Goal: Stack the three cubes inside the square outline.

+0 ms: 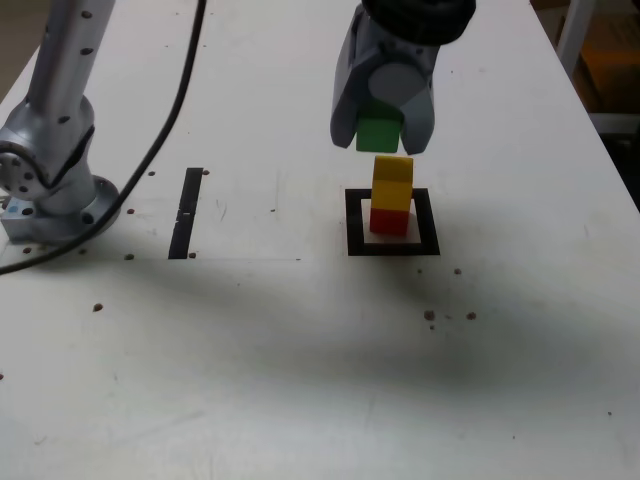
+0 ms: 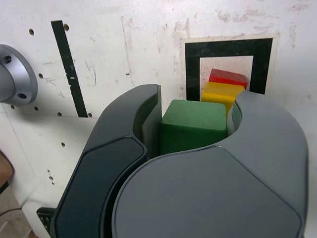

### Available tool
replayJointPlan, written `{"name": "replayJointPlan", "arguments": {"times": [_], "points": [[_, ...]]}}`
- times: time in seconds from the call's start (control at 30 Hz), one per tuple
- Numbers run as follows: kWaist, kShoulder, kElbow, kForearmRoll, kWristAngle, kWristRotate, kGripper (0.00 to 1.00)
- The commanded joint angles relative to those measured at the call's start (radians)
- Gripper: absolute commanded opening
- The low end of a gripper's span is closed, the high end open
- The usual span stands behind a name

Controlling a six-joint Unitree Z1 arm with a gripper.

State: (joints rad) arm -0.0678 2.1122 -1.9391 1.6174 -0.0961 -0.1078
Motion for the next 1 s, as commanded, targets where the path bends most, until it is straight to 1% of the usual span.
{"name": "replayJointPlan", "arguments": {"times": [0.0,0.2,0.43,0.97], "points": [[0.001,0.016,-0.009,0.02,-0.01,0.004,0.34],[-0.005,0.065,-0.037,0.018,-0.018,0.01,0.34],[-0.006,0.084,-0.07,0.019,-0.019,0.01,0.34],[0.002,0.07,-0.04,0.02,-0.017,0.008,0.35]]}}
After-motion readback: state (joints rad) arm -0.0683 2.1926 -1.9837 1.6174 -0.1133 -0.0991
